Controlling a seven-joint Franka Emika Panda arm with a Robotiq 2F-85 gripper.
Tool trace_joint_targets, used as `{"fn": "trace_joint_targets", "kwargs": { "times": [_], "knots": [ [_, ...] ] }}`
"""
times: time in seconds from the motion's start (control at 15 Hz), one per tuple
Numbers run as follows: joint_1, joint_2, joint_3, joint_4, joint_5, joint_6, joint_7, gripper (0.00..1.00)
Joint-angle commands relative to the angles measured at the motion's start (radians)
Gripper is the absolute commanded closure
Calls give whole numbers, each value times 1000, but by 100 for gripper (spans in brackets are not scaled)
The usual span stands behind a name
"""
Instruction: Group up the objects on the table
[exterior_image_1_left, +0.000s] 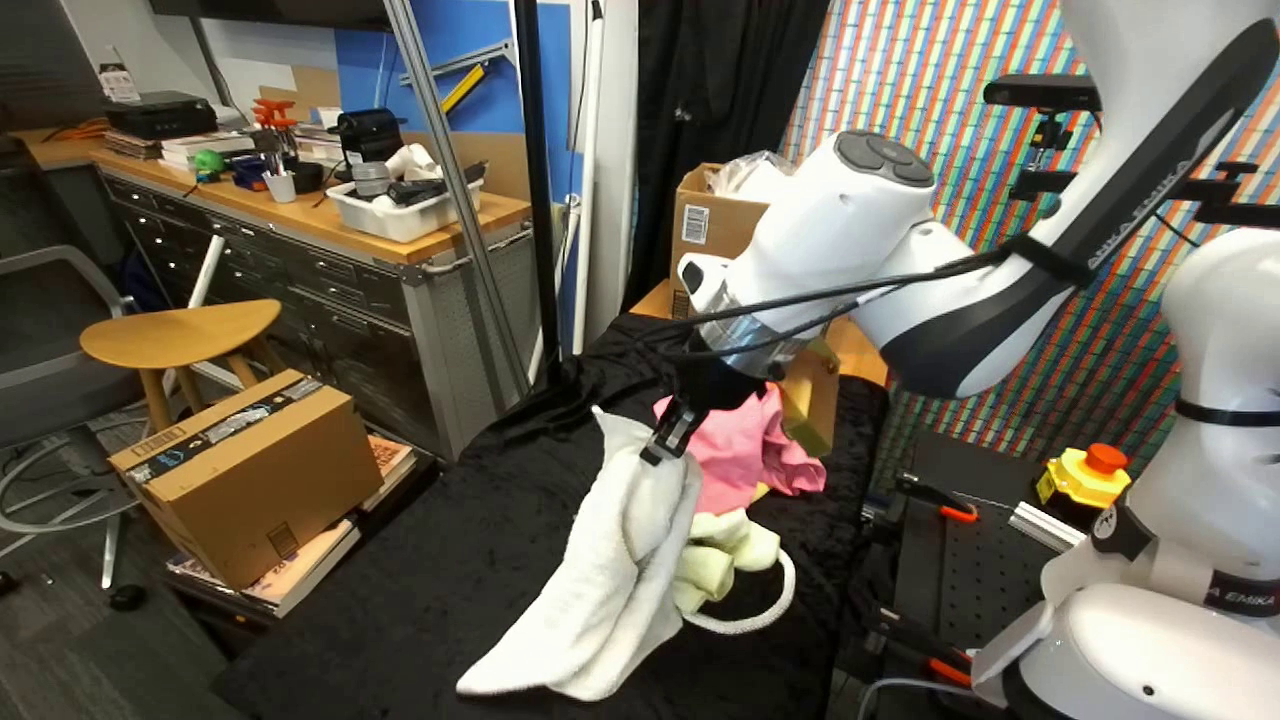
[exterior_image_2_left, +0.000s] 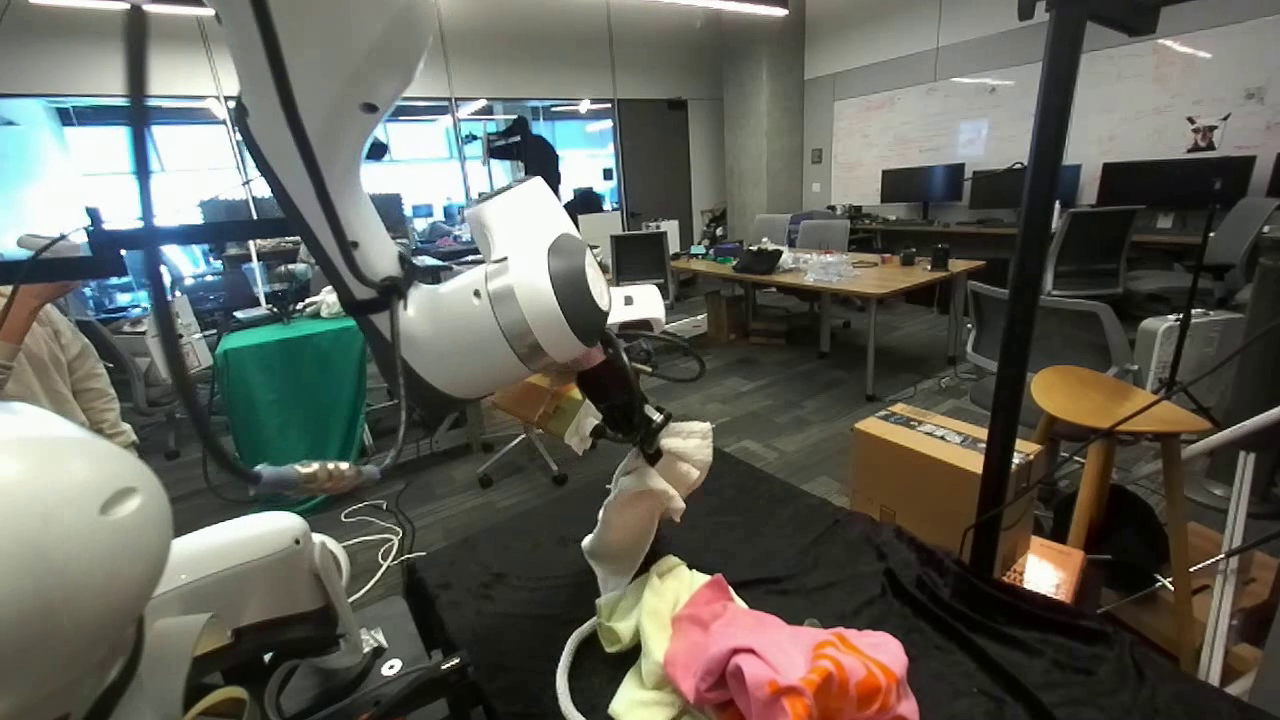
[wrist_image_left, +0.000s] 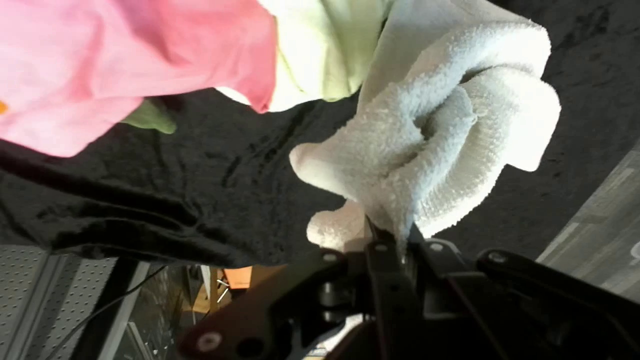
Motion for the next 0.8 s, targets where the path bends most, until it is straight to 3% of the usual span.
{"fn": "trace_joint_targets", "kwargs": {
  "times": [0.0, 0.2, 0.27, 0.73],
  "knots": [
    [-63, -224, -3, -79, -207, -136, 120, 95],
    [-121, -388, 25, -152, -318, -231, 193, 95],
    [-71, -335, -9, -79, -318, -242, 218, 95],
    [-83, -486, 30, -85, -364, -432, 299, 95]
  ]
}}
